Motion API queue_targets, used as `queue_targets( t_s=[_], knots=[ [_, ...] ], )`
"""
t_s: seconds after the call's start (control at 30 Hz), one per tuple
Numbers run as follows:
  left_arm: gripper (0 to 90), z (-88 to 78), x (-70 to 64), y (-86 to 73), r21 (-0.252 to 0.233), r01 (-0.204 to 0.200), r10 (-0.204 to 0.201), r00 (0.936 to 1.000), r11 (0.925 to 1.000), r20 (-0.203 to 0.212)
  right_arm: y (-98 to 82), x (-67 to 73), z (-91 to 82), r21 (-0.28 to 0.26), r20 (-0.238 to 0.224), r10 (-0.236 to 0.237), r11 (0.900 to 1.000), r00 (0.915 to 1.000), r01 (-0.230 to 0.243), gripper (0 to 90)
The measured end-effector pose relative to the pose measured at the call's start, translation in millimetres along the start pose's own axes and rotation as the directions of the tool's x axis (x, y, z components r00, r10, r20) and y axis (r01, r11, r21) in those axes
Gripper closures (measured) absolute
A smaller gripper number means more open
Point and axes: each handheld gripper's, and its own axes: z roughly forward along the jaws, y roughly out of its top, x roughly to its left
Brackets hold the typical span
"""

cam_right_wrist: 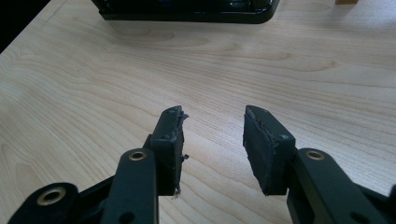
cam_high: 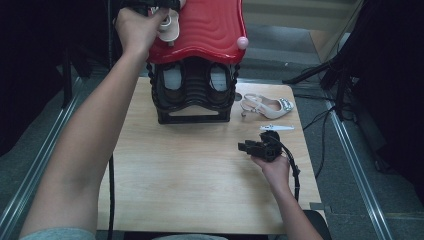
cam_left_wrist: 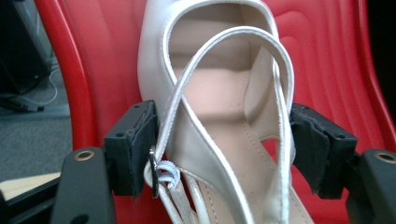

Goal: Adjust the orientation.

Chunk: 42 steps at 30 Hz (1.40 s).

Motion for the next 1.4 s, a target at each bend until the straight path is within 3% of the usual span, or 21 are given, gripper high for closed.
queue_targets(
  t_s=[0.23,0.4,0.53,0.63,0.8,0.93,1.17,1.23,1.4],
  knots=[
    [24.1,-3.0,1.1,-1.2,0.02,-0.011,0.011,0.9992,0.9997,0.039,-0.2,0.9,0.4,0.003,0.0,-0.001,1.0,1.0,0.001,58.9],
    [22.2,-10.1,2.3,1.1,-0.005,-0.007,0.007,0.9972,1.0,0.075,-0.2,0.9,0.4,0.001,0.0,-0.001,1.0,1.0,0.001,58.7],
    [22.5,-16.9,2.1,6.2,0.01,-0.022,0.021,0.9973,0.9997,0.071,-0.1,0.6,0.5,0.001,0.002,-0.001,1.0,1.0,0.001,58.7],
    [24.8,-22.0,5.0,8.5,0.004,0.003,-0.003,0.9969,1.0,0.079,0.0,0.4,0.4,0.0,0.003,-0.001,1.0,1.0,0.001,58.7],
    [28.6,-31.0,13.3,11.0,0.012,0.016,-0.017,0.996,0.9998,0.088,0.1,0.3,-0.1,0.0,0.004,-0.001,1.0,1.0,0.001,58.7],
    [35.2,-40.2,17.8,11.0,0.002,-0.026,0.025,0.9973,0.9997,0.069,0.2,-0.3,-0.1,0.001,0.006,0.0,1.0,1.0,0.0,58.6],
    [44.5,-57.7,38.2,8.2,-0.006,-0.018,0.018,0.9959,0.9998,0.089,0.3,-0.5,-0.4,0.002,0.011,0.002,1.0,0.9999,-0.002,58.5],
    [46.3,-61.0,43.8,3.8,-0.007,-0.032,0.032,0.997,0.9995,0.07,0.2,-0.4,0.1,0.002,0.009,0.004,1.0,0.9999,-0.004,58.5],
    [49.3,-63.9,57.3,-8.0,-0.001,-0.029,0.029,0.9967,0.9996,0.076,-0.2,1.1,1.4,0.002,0.017,-0.012,1.0,0.9998,0.012,58.5]
  ],
)
